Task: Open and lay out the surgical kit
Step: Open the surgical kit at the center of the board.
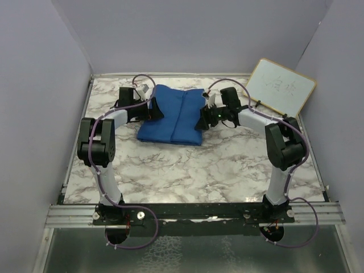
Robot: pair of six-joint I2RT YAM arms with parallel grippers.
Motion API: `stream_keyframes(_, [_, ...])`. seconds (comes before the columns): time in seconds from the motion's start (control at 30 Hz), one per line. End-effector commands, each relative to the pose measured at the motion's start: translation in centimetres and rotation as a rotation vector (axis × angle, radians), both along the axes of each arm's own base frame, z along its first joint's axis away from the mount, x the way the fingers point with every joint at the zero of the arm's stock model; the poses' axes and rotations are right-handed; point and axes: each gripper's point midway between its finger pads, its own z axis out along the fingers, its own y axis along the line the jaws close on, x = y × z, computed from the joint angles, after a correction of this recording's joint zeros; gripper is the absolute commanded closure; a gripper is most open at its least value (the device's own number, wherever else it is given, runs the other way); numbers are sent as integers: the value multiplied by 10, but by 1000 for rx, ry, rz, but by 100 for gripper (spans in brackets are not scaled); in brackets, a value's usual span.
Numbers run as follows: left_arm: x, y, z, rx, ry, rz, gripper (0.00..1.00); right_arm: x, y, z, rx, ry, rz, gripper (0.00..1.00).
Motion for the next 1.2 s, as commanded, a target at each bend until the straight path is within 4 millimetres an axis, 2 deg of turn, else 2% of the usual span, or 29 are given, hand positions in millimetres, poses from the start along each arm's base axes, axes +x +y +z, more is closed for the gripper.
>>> stream_keyframes(0.0, [-99, -49, -16, -87, 245, -224, 5, -34, -14, 2, -76, -31, 92, 47])
stream_keyframes(0.13, [-117, -60, -6, -82, 228, -274, 5, -47, -31, 3, -135, -59, 96, 47])
stream_keyframes(0.27, [-123, -65, 5, -65, 185, -290, 4, -42, -46, 1, -204, -84, 57, 47])
stream_keyframes(0.37, [-118, -63, 10, -46, 156, -274, 3, -34, -51, -1, -231, -75, 56, 47])
stream_keyframes(0.53, [-101, -47, 26, 66, 40, -220, 1, -24, -63, 10, -256, -108, 27, 47])
stream_keyframes(0.7, [-79, -18, 66, 251, -187, -151, 1, -28, -75, 35, -286, -171, 6, 44])
stream_keyframes(0.8, [-78, -13, 90, 318, -303, -168, 1, -35, -85, 47, -304, -211, -28, 43])
stream_keyframes(0.83, [-83, -20, 95, 336, -340, -203, 1, -36, -90, 54, -309, -234, -51, 43])
stream_keyframes(0.9, [-98, -34, 100, 375, -407, -293, 1, -40, -99, 55, -317, -250, -87, 43])
stream_keyframes(1.07, [-143, -80, 98, 354, -458, -534, 1, -45, -120, 57, -315, -271, -140, 43])
stream_keyframes(1.17, [-178, -105, 93, 312, -493, -716, 1, -44, -130, 58, -285, -251, -161, 43])
